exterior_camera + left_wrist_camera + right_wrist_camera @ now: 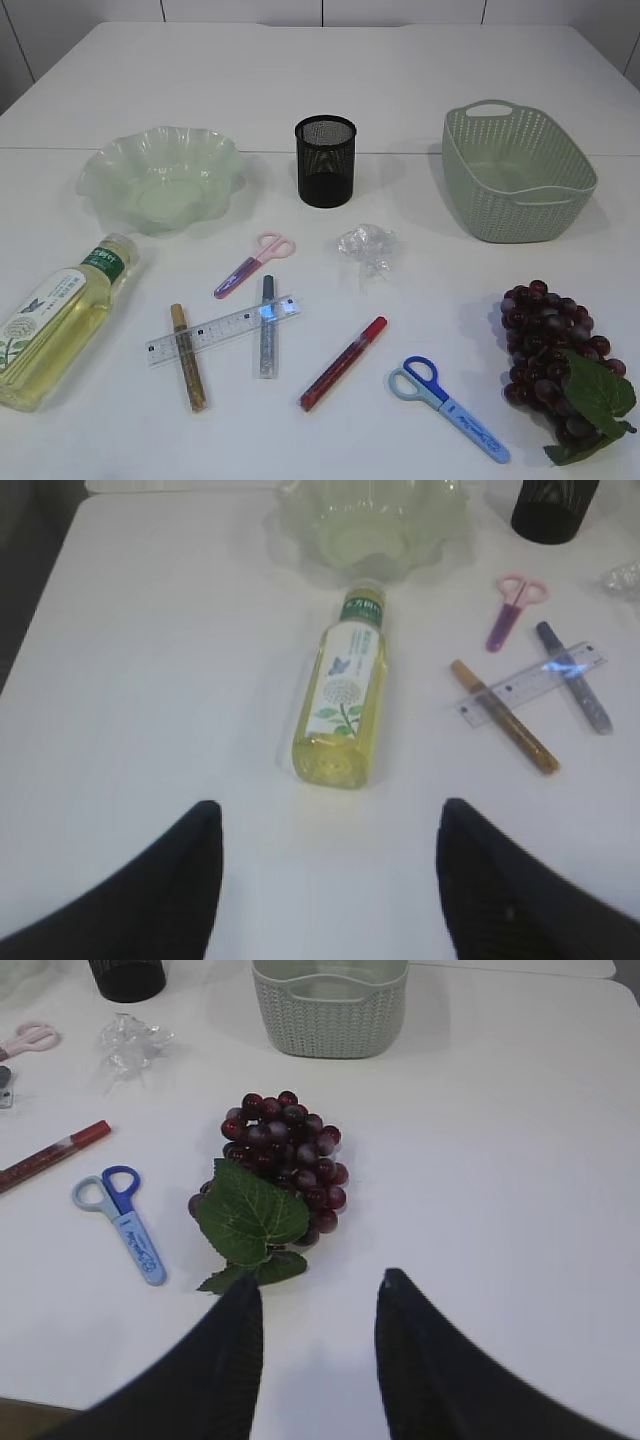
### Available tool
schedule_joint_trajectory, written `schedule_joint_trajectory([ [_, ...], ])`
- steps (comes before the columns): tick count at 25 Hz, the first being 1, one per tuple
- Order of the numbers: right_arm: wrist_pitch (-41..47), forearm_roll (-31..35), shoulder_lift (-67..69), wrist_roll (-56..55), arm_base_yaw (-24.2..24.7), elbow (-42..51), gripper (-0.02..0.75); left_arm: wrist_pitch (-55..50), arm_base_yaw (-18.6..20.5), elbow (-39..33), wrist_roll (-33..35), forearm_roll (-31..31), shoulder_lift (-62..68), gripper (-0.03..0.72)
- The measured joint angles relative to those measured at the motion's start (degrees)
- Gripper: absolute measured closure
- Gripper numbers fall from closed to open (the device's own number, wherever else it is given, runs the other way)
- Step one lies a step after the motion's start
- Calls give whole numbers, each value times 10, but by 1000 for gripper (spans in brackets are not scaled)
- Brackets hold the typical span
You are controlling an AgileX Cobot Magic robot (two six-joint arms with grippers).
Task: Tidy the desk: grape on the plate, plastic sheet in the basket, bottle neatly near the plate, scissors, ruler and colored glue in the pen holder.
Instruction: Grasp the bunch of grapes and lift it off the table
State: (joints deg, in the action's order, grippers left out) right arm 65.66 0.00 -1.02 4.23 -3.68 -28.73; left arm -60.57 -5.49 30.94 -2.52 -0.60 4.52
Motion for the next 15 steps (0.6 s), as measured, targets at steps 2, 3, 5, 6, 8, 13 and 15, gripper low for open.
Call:
schedule_joint_trajectory([
  [2, 0, 3, 0, 0, 0, 0, 427, 19, 0, 8, 0, -10, 0, 200],
  [3, 0, 3, 0, 0, 0, 0, 427, 27, 0, 13, 0, -15, 0, 200],
  [5, 0, 4, 0, 0, 0, 0, 426, 33, 0, 26, 0, -19, 0, 200],
  [6, 0, 4, 0, 0, 0, 0, 427, 33, 0, 30, 0, -20, 0, 200],
  [8, 0, 8, 0, 0, 0, 0, 427, 33, 0, 39, 0, -21, 1, 200],
  [13, 1, 15, 0, 0, 0, 0, 427, 31, 0, 67, 0, -21, 32, 199],
  [15, 1, 16, 0, 0, 0, 0, 427, 31, 0, 74, 0, -21, 51, 199],
])
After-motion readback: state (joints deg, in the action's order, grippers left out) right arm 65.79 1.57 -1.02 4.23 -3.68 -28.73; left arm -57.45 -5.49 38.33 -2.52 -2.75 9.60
